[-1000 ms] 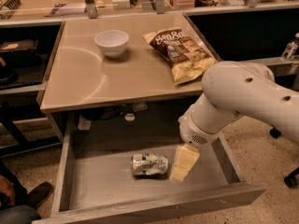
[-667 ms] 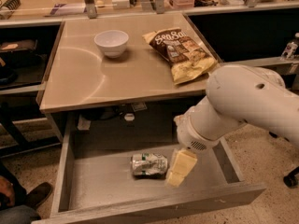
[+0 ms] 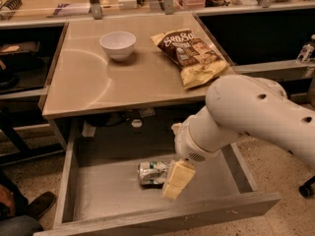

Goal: Pick 7up can from top drawer and place on counter

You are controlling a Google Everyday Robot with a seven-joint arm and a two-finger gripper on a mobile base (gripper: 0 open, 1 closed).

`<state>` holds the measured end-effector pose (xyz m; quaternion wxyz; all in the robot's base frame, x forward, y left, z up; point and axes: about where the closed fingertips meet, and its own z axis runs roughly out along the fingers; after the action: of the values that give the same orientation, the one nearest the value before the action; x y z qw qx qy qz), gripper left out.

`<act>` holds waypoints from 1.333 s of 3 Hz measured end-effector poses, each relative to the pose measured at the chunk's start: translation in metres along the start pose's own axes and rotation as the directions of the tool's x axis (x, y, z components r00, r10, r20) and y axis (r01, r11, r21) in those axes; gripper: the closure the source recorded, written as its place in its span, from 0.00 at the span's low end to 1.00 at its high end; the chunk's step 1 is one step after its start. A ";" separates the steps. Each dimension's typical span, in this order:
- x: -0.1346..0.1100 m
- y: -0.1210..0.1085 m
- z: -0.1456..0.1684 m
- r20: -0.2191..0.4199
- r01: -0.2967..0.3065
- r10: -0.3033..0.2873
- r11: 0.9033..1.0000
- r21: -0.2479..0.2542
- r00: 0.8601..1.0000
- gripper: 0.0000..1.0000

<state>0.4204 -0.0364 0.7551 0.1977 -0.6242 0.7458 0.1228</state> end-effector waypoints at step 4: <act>-0.011 -0.037 0.084 0.018 -0.049 0.049 0.999 -0.020 0.999 0.00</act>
Offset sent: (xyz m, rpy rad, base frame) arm 0.0573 0.0577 -0.0489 0.0470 0.0403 -0.0129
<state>0.4701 0.0021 0.6879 0.1955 -0.6066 0.7576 0.1408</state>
